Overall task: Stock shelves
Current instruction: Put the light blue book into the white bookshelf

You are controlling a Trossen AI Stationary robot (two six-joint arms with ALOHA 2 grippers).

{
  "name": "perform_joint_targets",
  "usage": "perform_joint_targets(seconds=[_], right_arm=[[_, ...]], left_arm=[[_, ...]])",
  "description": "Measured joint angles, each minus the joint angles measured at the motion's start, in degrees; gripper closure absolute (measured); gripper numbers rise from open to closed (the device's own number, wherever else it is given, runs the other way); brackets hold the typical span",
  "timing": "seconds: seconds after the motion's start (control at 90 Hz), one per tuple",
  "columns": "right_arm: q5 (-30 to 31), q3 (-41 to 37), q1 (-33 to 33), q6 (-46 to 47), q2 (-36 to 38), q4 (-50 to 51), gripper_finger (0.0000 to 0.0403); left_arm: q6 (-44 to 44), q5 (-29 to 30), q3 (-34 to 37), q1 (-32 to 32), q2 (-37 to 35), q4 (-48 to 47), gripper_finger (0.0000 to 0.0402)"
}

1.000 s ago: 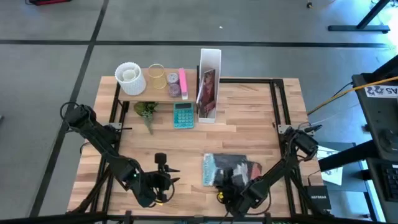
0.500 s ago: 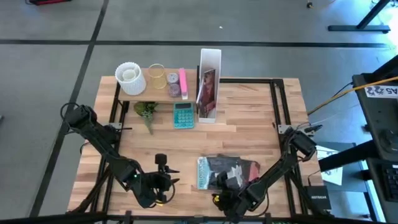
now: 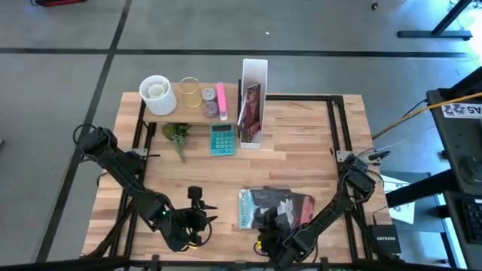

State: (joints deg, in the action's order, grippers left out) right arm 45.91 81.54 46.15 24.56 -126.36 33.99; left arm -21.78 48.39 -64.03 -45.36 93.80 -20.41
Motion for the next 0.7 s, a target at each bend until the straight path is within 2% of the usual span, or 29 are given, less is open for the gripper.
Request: perform_joint_targets(seconds=[0.167,0.2,0.389,0.489,0.6,0.667,0.7], right_arm=[[1.3,1.5,0.0,4.6,-0.3,2.2,0.0373],[2.0,2.2,0.0,4.8,-0.5,2.3,0.0385],[10.6,9.0,1.6,5.2,-0.5,5.7,0.0394],[20.2,12.2,3.1,7.9,-0.4,9.3,0.0397],[34.5,12.6,4.7,21.4,0.2,16.6,0.0399],[41.2,12.5,4.9,36.2,1.1,23.2,0.0400],[41.4,12.4,4.8,45.3,1.5,27.4,0.0400]], left_arm=[[-0.1,0.0,0.0,0.0,0.0,0.0,0.0284],[-0.2,0.0,0.0,0.0,0.0,0.0,0.0284],[-0.4,0.0,0.0,0.0,0.0,-0.2,0.0284],[-0.9,0.7,0.0,-0.5,0.0,-1.3,0.0284],[-2.8,3.0,0.0,-1.6,0.0,-3.6,0.0284],[-4.0,4.6,0.0,-2.6,0.0,-5.1,0.0284],[-4.6,5.3,0.0,-3.0,0.0,-5.6,0.0284]])
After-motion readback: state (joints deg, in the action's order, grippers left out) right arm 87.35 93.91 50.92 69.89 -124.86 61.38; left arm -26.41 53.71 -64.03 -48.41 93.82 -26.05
